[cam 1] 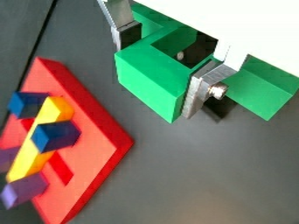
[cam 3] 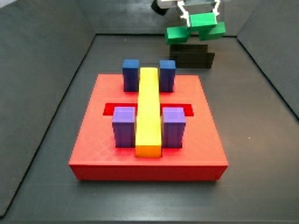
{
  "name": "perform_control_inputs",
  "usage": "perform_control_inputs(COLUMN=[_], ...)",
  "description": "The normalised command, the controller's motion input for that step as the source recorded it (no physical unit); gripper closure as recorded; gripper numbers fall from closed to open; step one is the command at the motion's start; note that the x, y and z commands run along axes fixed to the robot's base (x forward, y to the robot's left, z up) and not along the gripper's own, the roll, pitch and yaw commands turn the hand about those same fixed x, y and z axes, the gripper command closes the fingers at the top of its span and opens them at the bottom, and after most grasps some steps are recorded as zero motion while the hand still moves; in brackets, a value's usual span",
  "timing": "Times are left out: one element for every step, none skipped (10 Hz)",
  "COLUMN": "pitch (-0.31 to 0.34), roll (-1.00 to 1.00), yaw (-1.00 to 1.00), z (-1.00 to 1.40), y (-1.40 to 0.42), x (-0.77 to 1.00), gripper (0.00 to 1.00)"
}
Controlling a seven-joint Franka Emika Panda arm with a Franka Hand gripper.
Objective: Pick up the green object. Move up. Place the green object on the fixture. Regrasp the green object. Move to above the board. Insert the green object.
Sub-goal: Place the green object on the fixture.
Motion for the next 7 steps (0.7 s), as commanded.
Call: perform_control_inputs(pitch=[0.0,0.0,0.0,0.0,0.0,0.0,0.006], roll=[-0.15,-0.04,0.08,0.2,0.29,0.28,0.2], yaw=[0.0,0.0,-0.01,-0.07,-0.09,-0.07,-0.1], z=[-0.09,-0.21,-0.17,-0.23,-0.22,-0.15,-0.13], y=[0.0,-0.02,-0.05,-0.1,-0.14,-0.09,-0.06], x=[0.11,0.03,0.0,0.0,0.0,-0.01,0.0], gripper=[1.0,1.0,1.0,1.0,1.0,1.0,1.0])
